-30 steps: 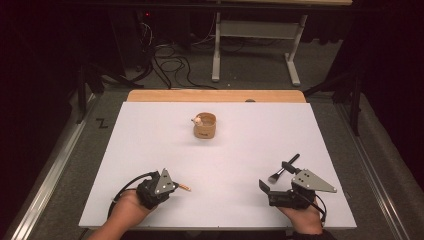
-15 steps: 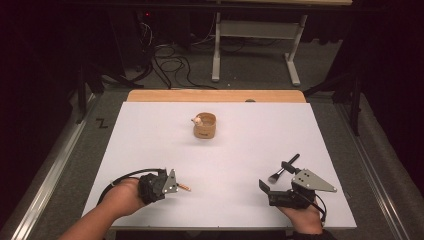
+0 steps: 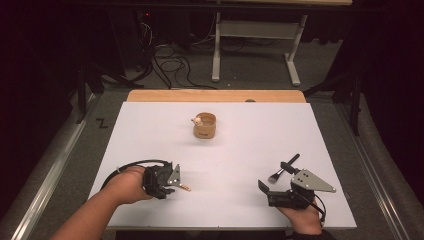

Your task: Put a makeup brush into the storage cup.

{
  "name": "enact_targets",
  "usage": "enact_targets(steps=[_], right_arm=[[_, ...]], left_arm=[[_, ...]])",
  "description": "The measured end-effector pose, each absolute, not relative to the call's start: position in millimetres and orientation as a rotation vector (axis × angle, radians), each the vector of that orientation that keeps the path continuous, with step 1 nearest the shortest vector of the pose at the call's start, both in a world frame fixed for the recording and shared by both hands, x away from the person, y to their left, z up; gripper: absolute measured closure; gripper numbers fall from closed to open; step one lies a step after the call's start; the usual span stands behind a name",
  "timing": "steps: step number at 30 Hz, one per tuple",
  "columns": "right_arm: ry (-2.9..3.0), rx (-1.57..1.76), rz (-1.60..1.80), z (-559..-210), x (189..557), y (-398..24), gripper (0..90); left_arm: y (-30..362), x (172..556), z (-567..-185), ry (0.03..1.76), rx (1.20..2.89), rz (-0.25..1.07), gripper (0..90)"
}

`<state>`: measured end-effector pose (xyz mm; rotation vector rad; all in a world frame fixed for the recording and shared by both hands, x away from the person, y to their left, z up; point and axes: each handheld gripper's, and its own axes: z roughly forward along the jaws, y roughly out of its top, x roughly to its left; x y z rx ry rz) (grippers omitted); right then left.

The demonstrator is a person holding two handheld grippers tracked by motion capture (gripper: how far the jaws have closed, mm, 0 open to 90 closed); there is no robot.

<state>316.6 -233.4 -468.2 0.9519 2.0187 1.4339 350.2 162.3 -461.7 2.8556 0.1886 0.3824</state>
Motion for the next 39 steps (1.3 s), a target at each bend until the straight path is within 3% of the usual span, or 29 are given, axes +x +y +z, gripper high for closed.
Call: enact_targets(steps=[5,14,31,39], right_arm=[[2.018,0.961,1.438,-468.5,316.4,-234.0,2.3],[2.017,0.956,1.433,-467.8,316.8,-234.5,2.4],[2.019,0.952,1.434,-467.9,317.2,-234.2,2.6],[2.025,0.951,1.437,-468.4,317.7,-233.5,2.8]], left_arm=[[163.2,359.2,-465.8,0.193,2.854,0.398,49.2],[165.7,369.3,-471.2,0.213,2.866,0.387,49.3],[155.6,375.1,-486.1,0.16,2.918,0.337,59.1],[161.9,389.2,-487.6,0.257,2.885,0.144,63.4]])
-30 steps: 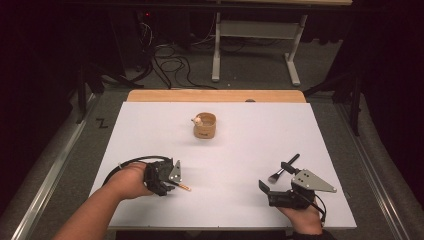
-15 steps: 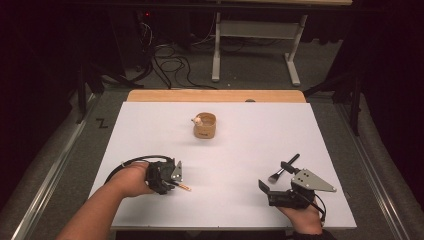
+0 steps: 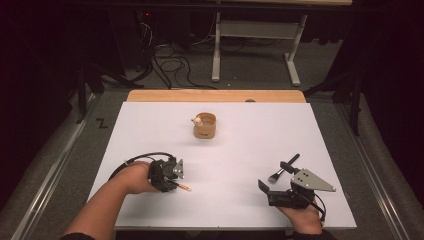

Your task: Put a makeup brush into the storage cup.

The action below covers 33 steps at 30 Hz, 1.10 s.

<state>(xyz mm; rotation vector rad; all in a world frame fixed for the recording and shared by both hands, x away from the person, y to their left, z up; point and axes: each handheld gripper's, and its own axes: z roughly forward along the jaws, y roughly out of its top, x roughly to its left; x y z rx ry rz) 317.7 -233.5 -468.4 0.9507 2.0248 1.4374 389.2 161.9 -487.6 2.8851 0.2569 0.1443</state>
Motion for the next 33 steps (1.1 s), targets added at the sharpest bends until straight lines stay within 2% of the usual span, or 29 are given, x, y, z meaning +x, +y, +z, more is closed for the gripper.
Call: enact_targets(steps=[5,19,25,30,33], right_arm=[[2.026,0.946,1.438,-468.5,317.8,-232.8,2.9],[2.026,0.954,1.44,-469.0,318.2,-234.0,3.3],[2.03,0.956,1.438,-469.6,318.5,-233.1,3.3],[2.03,0.955,1.436,-469.4,317.9,-232.7,3.4],[2.037,0.958,1.434,-469.7,318.0,-232.2,3.5]], left_arm=[[165.4,396.0,-488.3,0.283,2.867,0.071,63.0],[167.4,401.6,-488.4,0.338,2.848,0.016,66.0],[170.1,407.4,-488.6,0.391,2.827,-0.005,76.6],[168.5,403.9,-488.4,0.391,2.834,0.052,82.3],[168.7,402.1,-488.6,0.406,2.827,0.068,82.9]])
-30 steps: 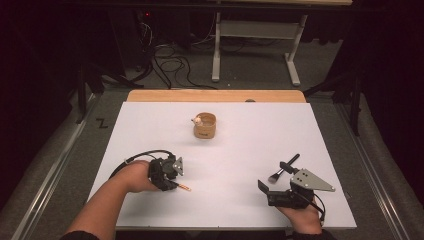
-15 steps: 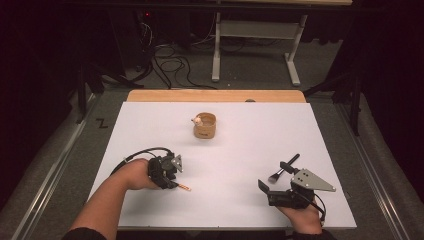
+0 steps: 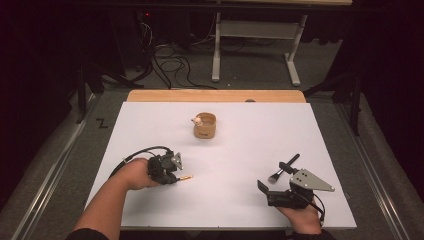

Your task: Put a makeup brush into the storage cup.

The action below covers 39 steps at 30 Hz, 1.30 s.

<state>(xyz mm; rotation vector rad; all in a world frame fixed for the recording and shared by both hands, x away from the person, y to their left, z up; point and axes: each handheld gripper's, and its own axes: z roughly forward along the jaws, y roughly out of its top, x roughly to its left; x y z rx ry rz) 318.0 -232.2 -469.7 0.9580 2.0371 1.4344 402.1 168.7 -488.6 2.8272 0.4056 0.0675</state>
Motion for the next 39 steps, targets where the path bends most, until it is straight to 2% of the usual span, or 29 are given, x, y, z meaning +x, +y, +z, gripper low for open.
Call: enact_targets(steps=[6,11,20,25,27,39], right_arm=[[2.03,0.947,1.44,-468.9,317.5,-232.4,3.7],[2.022,0.949,1.44,-468.7,317.6,-232.8,3.8],[2.014,0.953,1.447,-467.5,316.2,-233.5,3.9],[2.016,0.949,1.444,-467.6,316.2,-232.5,4.1],[2.017,0.944,1.446,-467.6,316.1,-231.8,4.2],[2.028,0.939,1.441,-468.4,316.2,-230.5,4.2]], left_arm=[[171.5,399.7,-489.6,0.444,2.795,0.083,83.1],[168.1,390.6,-487.9,0.452,2.803,0.157,83.1],[176.1,381.5,-475.8,0.535,2.7,0.192,83.2],[180.4,381.5,-469.9,0.645,2.624,0.235,83.1],[182.3,383.1,-468.0,0.734,2.534,0.248,83.1],[176.5,368.7,-459.7,0.783,2.255,0.322,83.1]])
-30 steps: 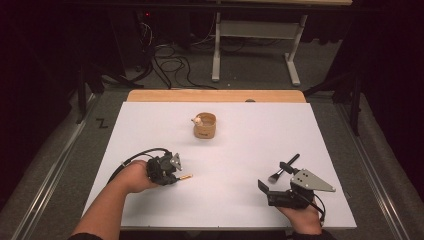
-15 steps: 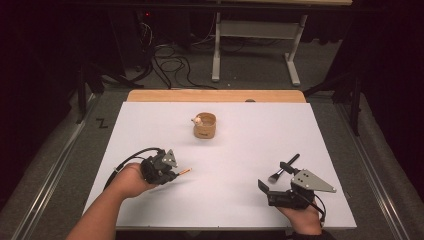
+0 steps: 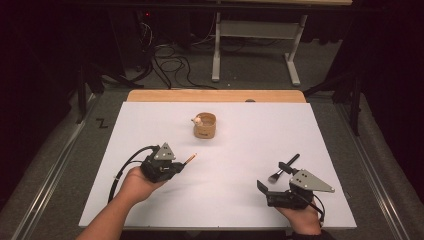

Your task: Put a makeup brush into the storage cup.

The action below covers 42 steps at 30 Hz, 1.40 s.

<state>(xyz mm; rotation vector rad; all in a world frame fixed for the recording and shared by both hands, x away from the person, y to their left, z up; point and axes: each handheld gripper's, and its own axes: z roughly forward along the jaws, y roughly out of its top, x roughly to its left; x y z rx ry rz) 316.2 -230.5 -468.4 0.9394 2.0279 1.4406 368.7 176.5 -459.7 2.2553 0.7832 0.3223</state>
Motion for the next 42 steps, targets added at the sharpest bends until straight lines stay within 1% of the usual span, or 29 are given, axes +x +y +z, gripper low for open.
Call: enact_targets(steps=[4,6,9,12,13,14,17,26,29,30,33,34,39,42], right_arm=[[2.031,0.928,1.44,-468.2,315.8,-229.4,4.2],[2.036,0.924,1.44,-468.1,315.8,-229.0,4.2],[2.046,0.93,1.442,-469.5,316.7,-226.3,4.2],[2.06,0.905,1.442,-469.7,315.5,-222.8,4.2],[2.06,0.905,1.442,-469.7,315.5,-222.8,4.2],[2.065,0.89,1.439,-469.1,314.3,-221.2,4.2],[2.063,0.893,1.446,-468.9,314.5,-220.7,4.5],[2.096,0.868,1.484,-470.4,311.5,-206.3,8.0],[2.117,0.838,1.499,-470.3,309.2,-196.3,11.7],[2.12,0.831,1.527,-469.8,308.2,-190.3,16.2],[2.121,0.852,1.565,-469.1,308.6,-184.8,17.2],[2.127,0.867,1.594,-468.7,310.0,-179.5,20.5],[2.144,0.881,1.619,-468.7,309.9,-164.2,24.1],[2.164,0.864,1.619,-470.1,307.8,-156.4,25.1]], left_arm=[[175.2,365.1,-459.9,0.794,2.192,0.327,83.1],[175.4,362.2,-460.8,0.817,2.109,0.325,83.1],[176.5,360.6,-461.2,0.83,2.06,0.336,83.1],[180.2,353.9,-460.8,0.857,1.943,0.351,83.1],[180.2,353.9,-460.8,0.857,1.943,0.351,83.1],[181.8,349.4,-461.1,0.859,1.892,0.355,83.1],[184.1,343.4,-463.6,0.862,1.826,0.343,83.1],[179.3,329.0,-474.1,0.809,1.737,0.344,83.1],[175.2,327.3,-473.1,0.788,1.708,0.345,83.1],[172.2,327.3,-470.8,0.776,1.682,0.339,83.1],[167.5,327.8,-467.4,0.762,1.651,0.332,83.1],[163.4,327.9,-465.0,0.75,1.623,0.325,83.1],[160.2,322.4,-461.2,0.722,1.567,0.317,83.1],[161.2,319.2,-458.9,0.705,1.549,0.338,83.1]])
